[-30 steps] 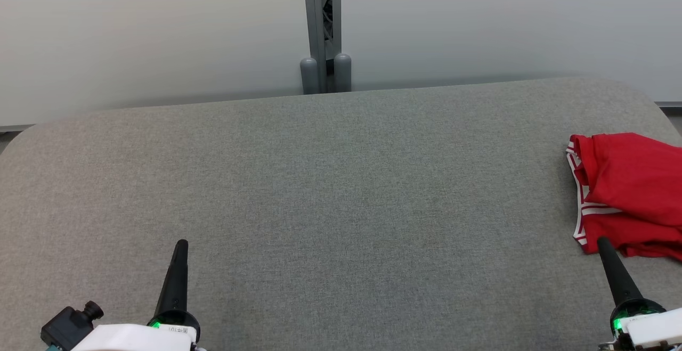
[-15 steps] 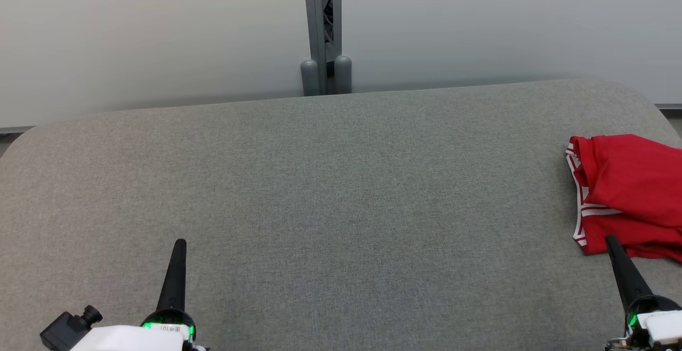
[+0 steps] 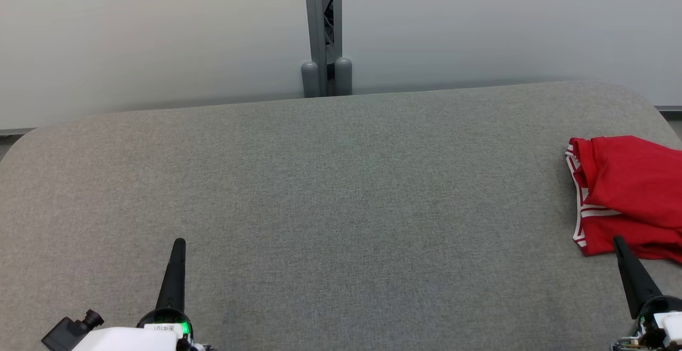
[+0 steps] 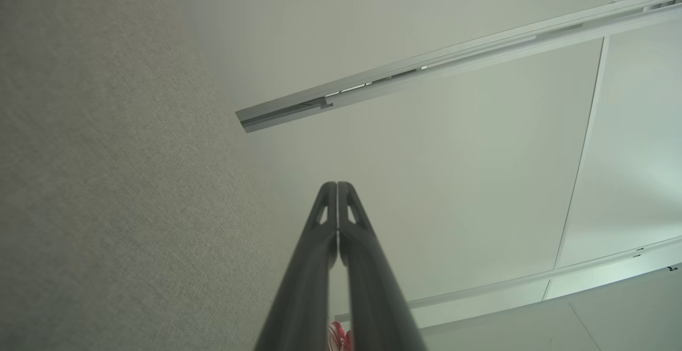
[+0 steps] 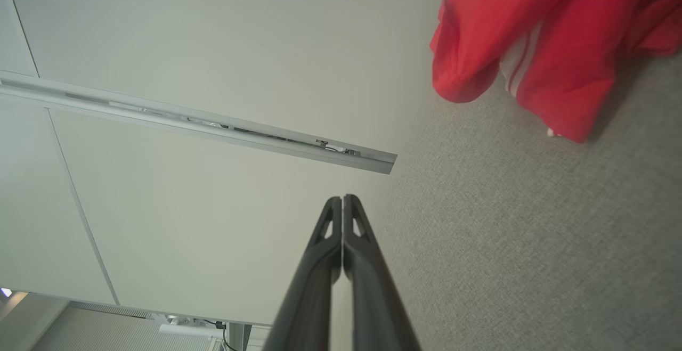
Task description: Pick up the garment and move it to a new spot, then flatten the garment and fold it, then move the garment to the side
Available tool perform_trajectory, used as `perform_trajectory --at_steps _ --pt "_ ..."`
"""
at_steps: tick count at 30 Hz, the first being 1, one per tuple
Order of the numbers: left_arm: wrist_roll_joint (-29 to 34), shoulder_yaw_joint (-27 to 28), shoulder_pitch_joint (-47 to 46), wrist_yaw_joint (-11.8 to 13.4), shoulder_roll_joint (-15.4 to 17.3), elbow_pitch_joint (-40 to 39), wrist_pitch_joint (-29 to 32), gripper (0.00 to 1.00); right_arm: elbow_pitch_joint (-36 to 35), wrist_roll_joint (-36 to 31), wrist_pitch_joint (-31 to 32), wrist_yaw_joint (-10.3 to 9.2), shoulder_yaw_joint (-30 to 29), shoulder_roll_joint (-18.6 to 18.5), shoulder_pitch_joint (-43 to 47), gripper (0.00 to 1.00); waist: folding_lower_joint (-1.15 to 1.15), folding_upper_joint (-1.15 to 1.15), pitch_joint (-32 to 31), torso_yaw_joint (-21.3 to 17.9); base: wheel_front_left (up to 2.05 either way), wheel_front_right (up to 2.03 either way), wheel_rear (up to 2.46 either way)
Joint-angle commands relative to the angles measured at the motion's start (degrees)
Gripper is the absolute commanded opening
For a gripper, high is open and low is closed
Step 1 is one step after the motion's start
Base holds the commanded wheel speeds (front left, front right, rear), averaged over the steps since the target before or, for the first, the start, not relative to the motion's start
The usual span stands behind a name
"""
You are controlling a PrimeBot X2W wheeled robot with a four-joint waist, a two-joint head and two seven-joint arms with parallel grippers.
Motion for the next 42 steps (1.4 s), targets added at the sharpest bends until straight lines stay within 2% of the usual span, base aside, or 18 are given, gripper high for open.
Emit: perform_trajectory --at_steps 1,27,42 --pt "-1.18 0.44 0.59 -0.55 0.14 -0.17 0.13 0.00 -0.23 1.38 0.63 0.01 -0.61 -0.35 -0.79 0.00 0.00 0.00 -0.02 0.01 0.00 0.00 0.00" --pt "-9.78 1.77 0.80 -2.72 -1.75 0.24 1.01 0.00 1.10 11.95 4.70 0.00 -3.72 0.18 -1.16 0.00 0.00 0.00 -0.58 0.09 0.00 0.00 0.00" --pt "-9.68 1.83 0.78 -2.66 -1.82 0.24 1.13 0.00 1.16 11.20 5.08 0.00 -4.25 0.68 -1.05 0.00 0.00 0.00 -0.59 0.10 0.00 0.00 0.00"
